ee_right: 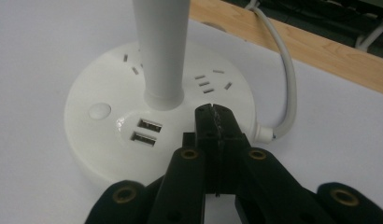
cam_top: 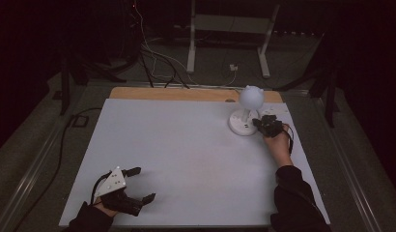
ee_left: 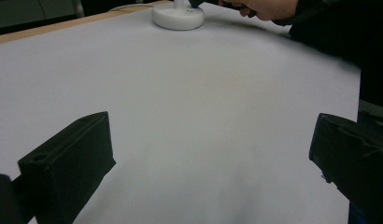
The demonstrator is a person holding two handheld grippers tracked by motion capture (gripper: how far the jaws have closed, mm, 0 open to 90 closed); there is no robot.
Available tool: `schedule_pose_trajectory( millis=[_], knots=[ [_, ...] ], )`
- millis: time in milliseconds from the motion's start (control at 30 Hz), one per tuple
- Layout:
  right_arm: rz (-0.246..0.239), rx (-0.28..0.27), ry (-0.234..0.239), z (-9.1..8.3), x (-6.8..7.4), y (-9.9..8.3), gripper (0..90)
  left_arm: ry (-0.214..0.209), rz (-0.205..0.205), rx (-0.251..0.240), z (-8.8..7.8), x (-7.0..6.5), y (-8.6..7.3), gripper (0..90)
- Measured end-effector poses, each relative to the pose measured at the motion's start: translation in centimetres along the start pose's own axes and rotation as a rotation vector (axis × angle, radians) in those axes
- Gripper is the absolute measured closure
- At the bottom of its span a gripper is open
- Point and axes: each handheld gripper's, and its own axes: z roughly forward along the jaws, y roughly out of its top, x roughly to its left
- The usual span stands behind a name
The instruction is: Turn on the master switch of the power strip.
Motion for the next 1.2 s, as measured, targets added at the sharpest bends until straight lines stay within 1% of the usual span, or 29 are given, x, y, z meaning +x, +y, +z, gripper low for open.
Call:
schedule_pose_trajectory(
  millis=[33, 67, 100, 200, 233, 367, 433, 467, 500, 567, 633, 667, 767, 800, 867, 933, 1000, 1067, 1133, 1200],
  knots=[
    [-0.01, 0.004, -0.002, 0.0, 0.0, 0.0, 90.0, -0.001, -0.001, -0.002, 0.0, 0.0, 0.0, 0.3],
    [-0.008, 0.005, -0.002, 0.0, 0.0, 0.1, 90.0, -0.002, -0.001, -0.004, 0.0, -0.1, 0.0, 0.3],
    [-0.02, 0.012, -0.007, 0.0, 0.1, 0.2, 90.0, -0.003, -0.002, -0.004, 0.0, -0.1, 0.0, 0.3],
    [-0.018, 0.009, -0.009, 0.0, 0.2, 0.1, 90.0, -0.001, 0.0, 0.001, 0.0, 0.0, 0.0, 0.3],
    [-0.011, 0.003, -0.004, 0.0, 0.1, 0.1, 90.0, 0.0, -0.001, 0.001, 0.0, 0.0, 0.0, 0.3],
    [-0.006, -0.002, -0.005, 0.0, 0.1, 0.0, 90.0, 0.003, -0.001, 0.0, 0.0, 0.0, 0.0, 0.3],
    [0.007, -0.016, -0.001, -0.1, 0.1, 0.0, 90.0, 0.005, -0.002, 0.0, 0.1, 0.0, 0.0, 0.3],
    [0.005, -0.013, 0.0, -0.1, 0.0, 0.0, 90.0, 0.006, -0.003, 0.0, 0.1, 0.1, 0.0, 0.3],
    [0.017, -0.023, 0.004, -0.3, 0.0, 0.1, 90.0, 0.007, -0.001, 0.001, 0.1, 0.0, 0.0, 0.3],
    [0.016, -0.026, -0.005, -0.4, -0.1, 0.3, 90.0, 0.007, -0.001, -0.001, 0.0, 0.0, 0.0, 0.3],
    [0.034, -0.044, -0.002, -0.8, -0.4, 0.3, 90.0, 0.008, -0.001, -0.002, 0.0, 0.0, 0.0, 0.3],
    [0.039, -0.045, -0.011, -1.0, -0.6, 0.3, 90.0, 0.008, -0.003, -0.002, 0.0, 0.0, 0.0, 0.3],
    [0.046, -0.061, 0.0, -1.6, -0.7, 0.4, 90.0, 0.007, -0.004, -0.001, 0.0, 0.1, 0.0, 0.3],
    [0.052, -0.06, 0.013, -1.7, -0.7, 0.4, 90.0, 0.005, -0.001, 0.0, 0.0, 0.1, 0.0, 0.3],
    [0.058, -0.059, 0.021, -1.8, -0.7, 0.4, 90.0, 0.007, 0.0, -0.002, 0.0, 0.0, 0.1, 0.3],
    [0.077, -0.062, 0.032, -2.0, -0.6, 0.3, 90.0, 0.009, 0.004, -0.003, -0.1, -0.1, 0.1, 0.3],
    [0.08, -0.062, 0.039, -2.3, -0.5, 0.4, 90.0, 0.009, 0.003, -0.005, -0.1, -0.1, 0.1, 0.3],
    [0.081, -0.064, 0.051, -2.5, -0.4, 0.4, 87.3, 0.009, 0.003, -0.006, -0.1, -0.1, 0.1, 0.3],
    [0.089, -0.061, 0.085, -2.7, -0.2, 0.4, 81.3, 0.008, 0.002, -0.007, -0.1, -0.1, 0.1, 0.3],
    [0.078, -0.056, 0.102, -2.8, 0.1, 0.5, 78.0, 0.009, 0.007, -0.008, -0.1, -0.1, 0.2, 0.3]
  ],
)
